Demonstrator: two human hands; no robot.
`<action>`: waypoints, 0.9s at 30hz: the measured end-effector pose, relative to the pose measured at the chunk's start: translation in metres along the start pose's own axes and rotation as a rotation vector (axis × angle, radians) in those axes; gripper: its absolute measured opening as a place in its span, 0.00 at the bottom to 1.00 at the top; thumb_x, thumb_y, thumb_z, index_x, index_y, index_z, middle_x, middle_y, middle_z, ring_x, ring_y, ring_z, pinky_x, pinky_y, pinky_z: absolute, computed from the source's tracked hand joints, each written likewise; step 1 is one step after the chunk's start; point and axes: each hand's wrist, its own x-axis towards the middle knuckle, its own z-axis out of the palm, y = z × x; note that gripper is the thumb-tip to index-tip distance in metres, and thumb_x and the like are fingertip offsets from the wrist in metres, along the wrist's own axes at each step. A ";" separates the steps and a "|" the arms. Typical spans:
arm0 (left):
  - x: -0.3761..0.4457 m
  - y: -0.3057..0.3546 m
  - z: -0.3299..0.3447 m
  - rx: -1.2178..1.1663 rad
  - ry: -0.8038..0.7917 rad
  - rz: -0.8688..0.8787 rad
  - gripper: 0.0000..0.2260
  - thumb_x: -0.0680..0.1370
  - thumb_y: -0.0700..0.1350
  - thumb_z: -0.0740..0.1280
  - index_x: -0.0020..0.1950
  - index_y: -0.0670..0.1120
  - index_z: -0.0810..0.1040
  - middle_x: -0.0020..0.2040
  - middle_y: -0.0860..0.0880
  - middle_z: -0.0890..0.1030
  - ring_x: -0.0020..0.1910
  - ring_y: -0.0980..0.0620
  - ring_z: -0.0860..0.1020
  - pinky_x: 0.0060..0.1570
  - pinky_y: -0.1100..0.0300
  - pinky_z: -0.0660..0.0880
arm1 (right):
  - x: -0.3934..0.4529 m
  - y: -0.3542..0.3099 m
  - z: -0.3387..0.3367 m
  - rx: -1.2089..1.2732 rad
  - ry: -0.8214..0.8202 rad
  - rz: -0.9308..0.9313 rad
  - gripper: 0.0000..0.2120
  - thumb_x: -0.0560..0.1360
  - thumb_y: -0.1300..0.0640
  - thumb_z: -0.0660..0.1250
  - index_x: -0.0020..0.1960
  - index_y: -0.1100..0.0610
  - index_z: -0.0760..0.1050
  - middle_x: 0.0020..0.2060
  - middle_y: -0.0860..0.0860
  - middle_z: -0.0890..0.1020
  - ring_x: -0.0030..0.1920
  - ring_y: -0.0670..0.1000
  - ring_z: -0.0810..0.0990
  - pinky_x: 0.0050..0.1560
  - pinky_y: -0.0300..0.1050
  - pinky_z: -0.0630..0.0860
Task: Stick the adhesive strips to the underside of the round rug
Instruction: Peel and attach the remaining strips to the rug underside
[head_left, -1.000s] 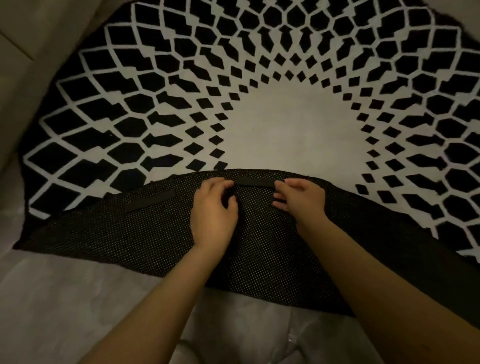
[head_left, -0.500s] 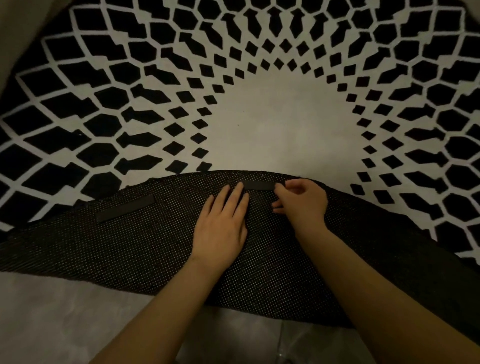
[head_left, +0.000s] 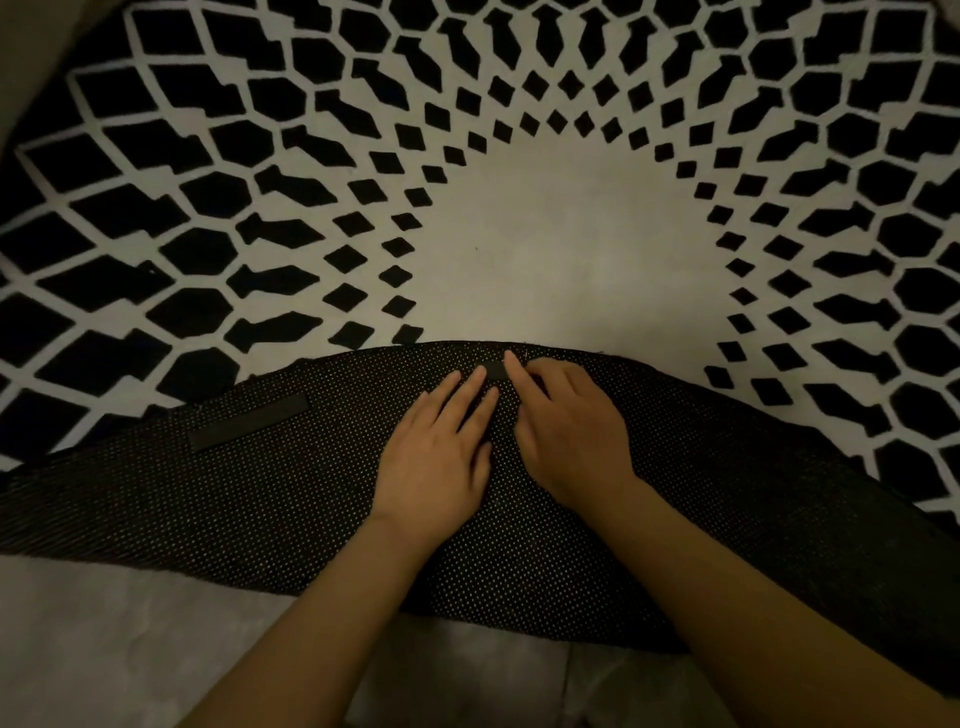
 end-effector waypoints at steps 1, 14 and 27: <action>0.000 -0.001 0.000 0.002 -0.002 0.006 0.24 0.77 0.52 0.52 0.70 0.46 0.70 0.73 0.47 0.68 0.71 0.48 0.68 0.68 0.52 0.64 | 0.001 -0.001 -0.003 0.000 -0.034 0.021 0.25 0.72 0.52 0.54 0.66 0.59 0.73 0.53 0.55 0.79 0.51 0.55 0.78 0.48 0.50 0.78; -0.003 0.011 -0.013 0.028 -0.054 -0.022 0.36 0.76 0.65 0.38 0.77 0.44 0.47 0.78 0.48 0.55 0.77 0.49 0.50 0.74 0.52 0.40 | -0.048 0.036 -0.007 0.056 -0.139 0.409 0.25 0.78 0.43 0.51 0.73 0.47 0.62 0.75 0.54 0.57 0.75 0.57 0.53 0.73 0.58 0.42; -0.036 0.103 -0.025 -0.499 0.069 0.227 0.16 0.74 0.48 0.57 0.46 0.43 0.82 0.48 0.50 0.79 0.47 0.50 0.76 0.44 0.54 0.76 | -0.124 0.068 -0.070 0.290 -0.178 0.217 0.11 0.77 0.50 0.63 0.55 0.54 0.77 0.46 0.49 0.79 0.44 0.50 0.77 0.43 0.48 0.76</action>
